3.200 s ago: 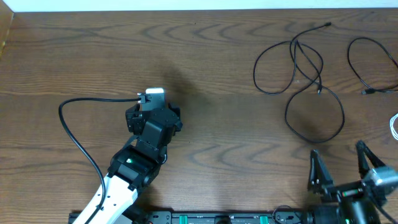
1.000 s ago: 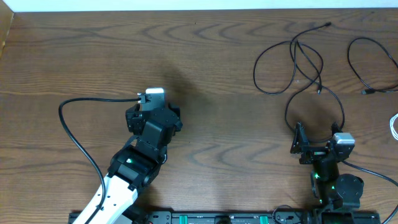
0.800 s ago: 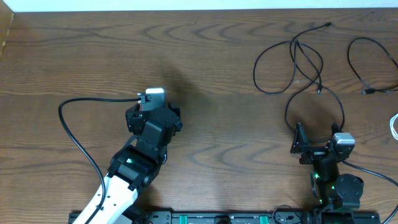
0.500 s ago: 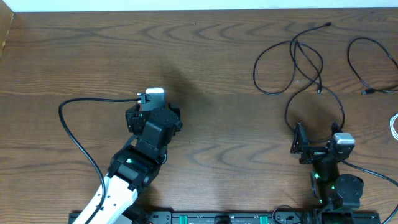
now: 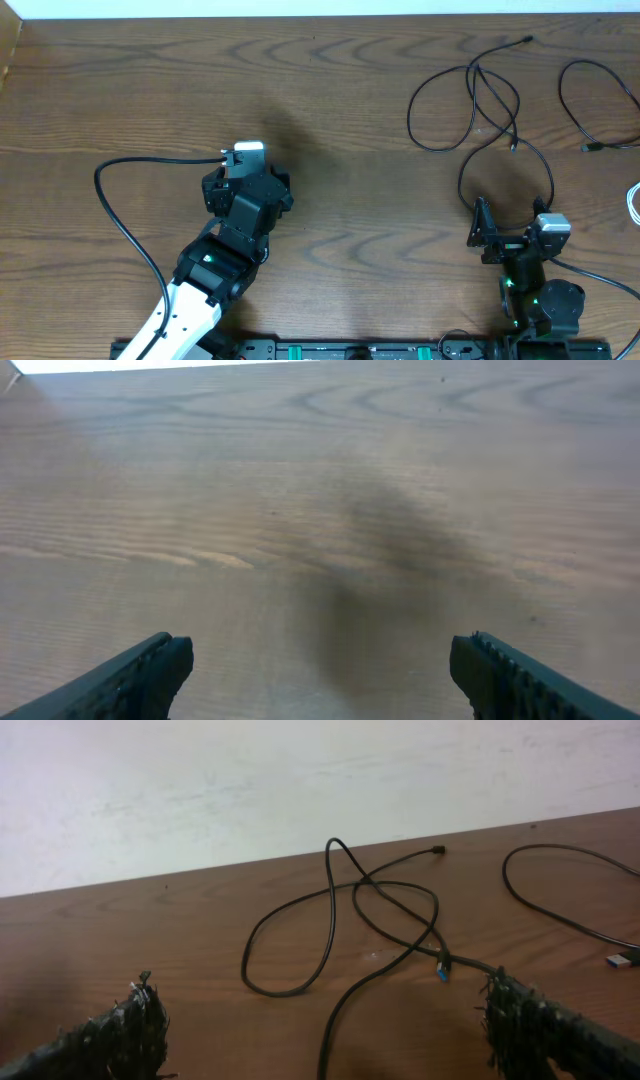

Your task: Untangle cables

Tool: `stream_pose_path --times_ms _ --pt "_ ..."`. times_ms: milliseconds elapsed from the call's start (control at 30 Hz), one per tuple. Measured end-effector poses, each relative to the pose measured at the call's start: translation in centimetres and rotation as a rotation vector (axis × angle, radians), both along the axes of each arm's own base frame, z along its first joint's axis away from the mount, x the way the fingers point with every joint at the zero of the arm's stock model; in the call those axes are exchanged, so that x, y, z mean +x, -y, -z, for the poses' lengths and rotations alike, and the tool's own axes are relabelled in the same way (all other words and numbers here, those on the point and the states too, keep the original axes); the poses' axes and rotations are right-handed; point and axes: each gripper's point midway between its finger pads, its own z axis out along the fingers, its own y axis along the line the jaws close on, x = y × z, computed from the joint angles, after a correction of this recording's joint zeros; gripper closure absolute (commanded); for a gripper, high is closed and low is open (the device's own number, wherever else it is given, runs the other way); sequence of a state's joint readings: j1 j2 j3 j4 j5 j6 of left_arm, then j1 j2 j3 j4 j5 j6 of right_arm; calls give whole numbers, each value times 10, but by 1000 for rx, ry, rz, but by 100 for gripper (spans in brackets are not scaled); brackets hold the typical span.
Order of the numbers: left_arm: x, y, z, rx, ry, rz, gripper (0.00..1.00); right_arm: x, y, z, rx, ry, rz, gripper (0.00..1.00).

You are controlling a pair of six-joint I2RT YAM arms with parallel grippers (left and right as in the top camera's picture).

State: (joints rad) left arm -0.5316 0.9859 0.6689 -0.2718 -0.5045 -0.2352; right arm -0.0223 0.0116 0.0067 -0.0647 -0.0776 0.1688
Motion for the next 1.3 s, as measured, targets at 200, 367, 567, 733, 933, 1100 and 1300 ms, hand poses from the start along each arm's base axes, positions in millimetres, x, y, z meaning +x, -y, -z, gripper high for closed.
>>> stream_pose_path --times_ms 200,367,567,733,933,1100,1300 --pt "6 1 -9 -16 42 -1 10 0 0 0 0 0 0 1" --pt "7 -23 3 -15 -19 -42 10 0 0 0 0 0 0 1" --pt "11 -67 10 -99 -57 -142 10 0 0 0 0 -1 0 1" --pt "2 -88 -10 -150 4 -184 10 0 0 0 0 -1 0 1" --pt "-31 -90 -49 -185 123 -163 10 0 0 0 0 -1 0 1" --pt "-69 -93 -77 -207 240 -151 10 0 0 0 0 0 1 1" --pt "-111 -97 -90 -223 332 -142 10 0 0 0 0 -1 2 1"
